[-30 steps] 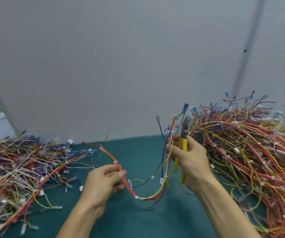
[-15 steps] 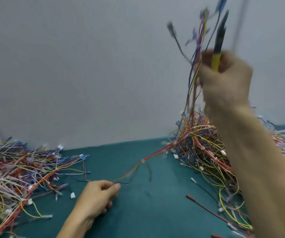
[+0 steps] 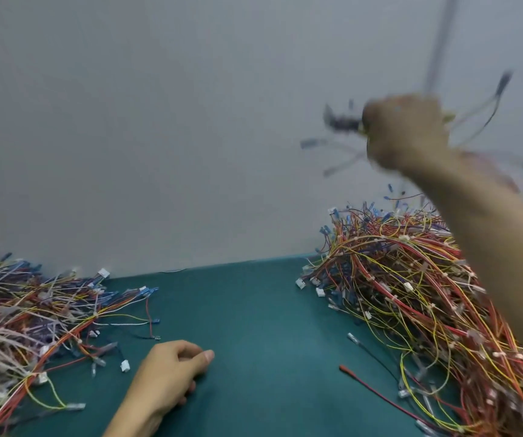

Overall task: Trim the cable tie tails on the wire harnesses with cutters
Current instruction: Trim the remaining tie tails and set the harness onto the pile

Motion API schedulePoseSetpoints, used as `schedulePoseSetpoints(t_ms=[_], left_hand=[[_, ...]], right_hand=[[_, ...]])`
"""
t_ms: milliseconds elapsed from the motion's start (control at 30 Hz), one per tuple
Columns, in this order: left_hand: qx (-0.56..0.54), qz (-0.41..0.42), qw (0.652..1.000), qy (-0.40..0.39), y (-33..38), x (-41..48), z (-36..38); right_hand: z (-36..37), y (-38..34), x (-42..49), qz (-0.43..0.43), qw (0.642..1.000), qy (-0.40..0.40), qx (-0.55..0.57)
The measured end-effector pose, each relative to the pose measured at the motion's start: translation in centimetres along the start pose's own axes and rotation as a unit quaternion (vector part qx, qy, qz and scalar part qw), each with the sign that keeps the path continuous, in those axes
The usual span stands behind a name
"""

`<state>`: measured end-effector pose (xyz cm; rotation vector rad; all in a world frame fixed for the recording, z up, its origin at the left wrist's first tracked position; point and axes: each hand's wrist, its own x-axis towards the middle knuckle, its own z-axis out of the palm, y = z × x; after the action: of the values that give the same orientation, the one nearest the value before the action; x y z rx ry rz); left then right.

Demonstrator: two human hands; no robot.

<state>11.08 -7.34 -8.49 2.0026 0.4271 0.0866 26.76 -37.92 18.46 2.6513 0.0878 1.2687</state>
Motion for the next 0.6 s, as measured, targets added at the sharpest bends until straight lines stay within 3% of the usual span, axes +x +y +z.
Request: schedulePoseSetpoints(t_ms=[67, 133, 267, 467, 600], left_hand=[[0.000, 0.001, 1.000, 0.004, 0.0, 0.0, 0.0], [0.000, 0.003, 1.000, 0.005, -0.1, -0.1, -0.1], [0.006, 0.005, 1.000, 0.009, 0.0, -0.1, 0.0], [0.006, 0.004, 1.000, 0.012, 0.1, -0.1, -0.1], [0.004, 0.002, 1.000, 0.008, 0.0, 0.0, 0.0]], right_hand=[[4.5, -1.5, -6.5, -0.040, 0.991, -0.127, 0.002], [8.4, -1.1, -10.7, -0.034, 0.978, -0.204, 0.006], [11.3, -0.2, -11.8, -0.007, 0.977, -0.204, 0.056], [10.0, -0.3, -10.3, 0.009, 0.953, -0.292, 0.076], [8.1, -0.4, -9.6, 0.009, 0.948, -0.293, 0.124]])
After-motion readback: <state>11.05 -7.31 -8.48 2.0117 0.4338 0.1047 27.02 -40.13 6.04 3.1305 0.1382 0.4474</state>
